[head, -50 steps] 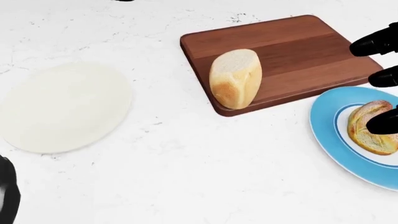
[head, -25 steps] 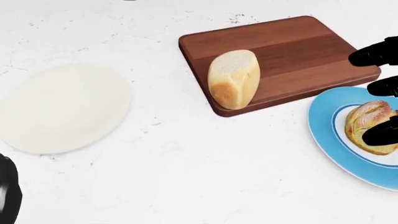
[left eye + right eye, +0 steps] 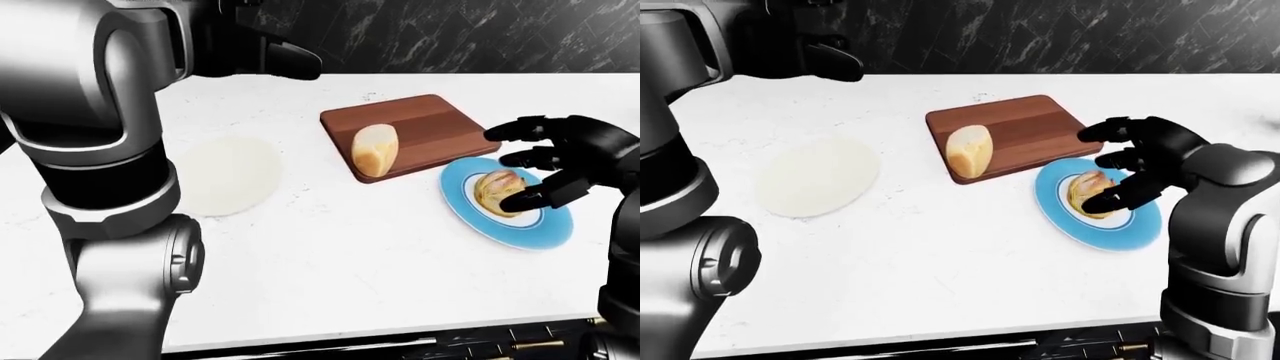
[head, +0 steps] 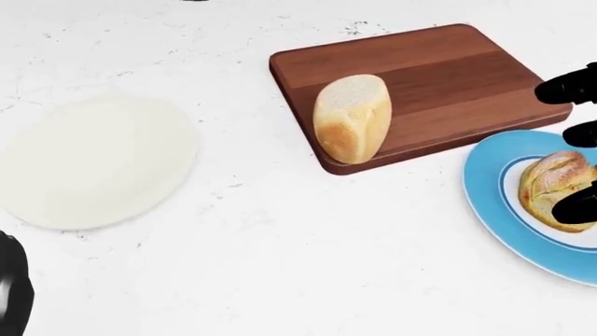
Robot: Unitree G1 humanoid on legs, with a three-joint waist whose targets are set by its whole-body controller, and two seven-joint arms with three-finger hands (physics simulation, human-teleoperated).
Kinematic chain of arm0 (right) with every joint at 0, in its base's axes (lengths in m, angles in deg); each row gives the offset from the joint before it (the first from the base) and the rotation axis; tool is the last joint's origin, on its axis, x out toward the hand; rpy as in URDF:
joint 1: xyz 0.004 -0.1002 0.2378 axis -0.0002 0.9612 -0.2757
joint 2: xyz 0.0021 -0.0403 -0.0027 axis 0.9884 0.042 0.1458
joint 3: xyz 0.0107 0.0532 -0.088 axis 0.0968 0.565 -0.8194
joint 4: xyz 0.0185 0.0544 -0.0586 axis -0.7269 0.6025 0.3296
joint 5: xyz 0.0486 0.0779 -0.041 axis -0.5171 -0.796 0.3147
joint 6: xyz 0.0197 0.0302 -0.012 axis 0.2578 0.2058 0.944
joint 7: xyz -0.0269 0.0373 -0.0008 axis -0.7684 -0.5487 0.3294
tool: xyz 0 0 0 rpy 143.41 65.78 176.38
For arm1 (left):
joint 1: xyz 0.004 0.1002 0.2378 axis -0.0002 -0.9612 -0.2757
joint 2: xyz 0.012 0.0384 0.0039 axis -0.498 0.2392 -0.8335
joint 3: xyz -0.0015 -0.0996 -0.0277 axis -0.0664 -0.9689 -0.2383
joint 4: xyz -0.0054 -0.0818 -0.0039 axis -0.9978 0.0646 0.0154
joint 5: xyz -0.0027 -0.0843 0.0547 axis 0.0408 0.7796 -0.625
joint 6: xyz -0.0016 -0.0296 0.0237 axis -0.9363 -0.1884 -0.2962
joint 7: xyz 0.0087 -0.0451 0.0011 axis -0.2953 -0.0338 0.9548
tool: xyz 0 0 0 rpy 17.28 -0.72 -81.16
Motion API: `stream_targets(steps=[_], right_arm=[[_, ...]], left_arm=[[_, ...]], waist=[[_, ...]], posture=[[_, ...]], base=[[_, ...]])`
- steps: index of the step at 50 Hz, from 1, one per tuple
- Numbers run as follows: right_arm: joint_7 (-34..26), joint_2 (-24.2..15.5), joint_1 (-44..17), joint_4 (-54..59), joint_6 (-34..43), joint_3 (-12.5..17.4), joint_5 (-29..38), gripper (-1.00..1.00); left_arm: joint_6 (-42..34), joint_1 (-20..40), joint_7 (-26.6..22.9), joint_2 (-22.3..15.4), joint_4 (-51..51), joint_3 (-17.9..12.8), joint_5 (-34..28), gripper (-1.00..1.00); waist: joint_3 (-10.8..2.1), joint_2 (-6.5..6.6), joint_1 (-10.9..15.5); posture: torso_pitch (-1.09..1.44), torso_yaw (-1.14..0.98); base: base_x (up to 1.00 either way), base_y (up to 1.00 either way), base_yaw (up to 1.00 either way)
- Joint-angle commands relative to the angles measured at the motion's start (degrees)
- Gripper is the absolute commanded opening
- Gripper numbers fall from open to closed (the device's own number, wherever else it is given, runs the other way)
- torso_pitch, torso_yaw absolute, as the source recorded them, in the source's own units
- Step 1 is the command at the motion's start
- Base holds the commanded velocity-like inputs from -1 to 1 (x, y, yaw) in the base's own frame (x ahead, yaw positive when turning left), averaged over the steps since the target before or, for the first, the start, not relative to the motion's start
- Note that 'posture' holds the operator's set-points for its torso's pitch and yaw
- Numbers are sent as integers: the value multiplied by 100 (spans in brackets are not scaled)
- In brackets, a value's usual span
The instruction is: Place all breads on the cutting board.
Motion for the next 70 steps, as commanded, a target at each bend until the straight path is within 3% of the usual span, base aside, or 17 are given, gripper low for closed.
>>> stream_targets(steps=[1,44,50,70], right_arm=[[98,-104,-108,-168,-112,112,17,52],[258,78,83,-65,-465,59,181,58],[245,99,111,-90,-495,72,188,48],[221,118,100,-78,-546,65,206,42]], left_arm=[[143,206,38,-41,101,-67,-5,100],[65,210,299,-38,182,-166,343,100],[36,225,340,-38,190,-189,389,100],[50,319,431,-63,117,-188,504,100]], waist=[[-157,-26,0],[-160,-22,-4],[-162,-23,-4],[-162,-26,-5]], posture=[[0,0],[0,0],[0,0],[0,0]], base=[[0,0,0],[0,0,0],[0,0,0],[0,0,0]])
